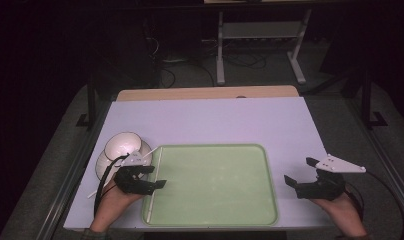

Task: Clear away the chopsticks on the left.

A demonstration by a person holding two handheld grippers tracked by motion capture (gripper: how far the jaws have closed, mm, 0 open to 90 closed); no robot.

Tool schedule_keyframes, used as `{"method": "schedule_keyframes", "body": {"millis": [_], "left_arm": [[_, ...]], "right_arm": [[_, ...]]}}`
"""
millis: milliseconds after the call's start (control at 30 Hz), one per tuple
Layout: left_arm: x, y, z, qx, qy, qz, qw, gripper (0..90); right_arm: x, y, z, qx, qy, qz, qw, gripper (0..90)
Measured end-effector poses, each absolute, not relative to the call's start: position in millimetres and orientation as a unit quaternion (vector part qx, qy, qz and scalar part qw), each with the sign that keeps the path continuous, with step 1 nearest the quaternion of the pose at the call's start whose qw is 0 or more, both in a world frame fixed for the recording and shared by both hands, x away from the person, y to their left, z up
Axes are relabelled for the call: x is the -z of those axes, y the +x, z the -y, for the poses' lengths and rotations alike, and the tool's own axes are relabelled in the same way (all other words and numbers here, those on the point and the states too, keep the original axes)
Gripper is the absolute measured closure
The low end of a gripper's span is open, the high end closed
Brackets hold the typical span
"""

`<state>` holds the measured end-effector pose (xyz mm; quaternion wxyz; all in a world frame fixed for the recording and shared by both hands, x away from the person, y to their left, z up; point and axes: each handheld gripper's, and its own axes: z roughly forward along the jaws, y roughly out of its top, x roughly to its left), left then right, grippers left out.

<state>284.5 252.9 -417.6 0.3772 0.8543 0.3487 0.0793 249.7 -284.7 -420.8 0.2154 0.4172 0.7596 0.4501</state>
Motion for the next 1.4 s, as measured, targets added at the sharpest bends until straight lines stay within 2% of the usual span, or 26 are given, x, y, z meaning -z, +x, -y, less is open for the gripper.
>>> {"method": "schedule_keyframes", "body": {"millis": [200,500,867,1167,1400], "left_arm": [[417.5,277.0,-262.6,-0.075,0.852,-0.349,0.383,13.8],[416.5,262.2,-278.2,-0.08,0.85,-0.353,0.384,13.4],[415.1,243.5,-295.1,-0.086,0.846,-0.361,0.383,14.1],[407.9,237.8,-322.5,-0.107,0.824,-0.385,0.402,15.7],[400.5,241.7,-342.3,-0.132,0.817,-0.386,0.408,25.2]], "right_arm": [[420.8,249.8,285.6,-0.452,0.418,-0.758,0.215,0.0],[420.6,249.6,282.9,-0.456,0.409,-0.761,0.215,0.0],[421.0,249.8,283.0,-0.456,0.41,-0.76,0.215,0.0],[420.6,249.6,283.0,-0.458,0.41,-0.758,0.216,0.0],[420.7,250.0,282.9,-0.458,0.411,-0.758,0.216,0.0]]}}
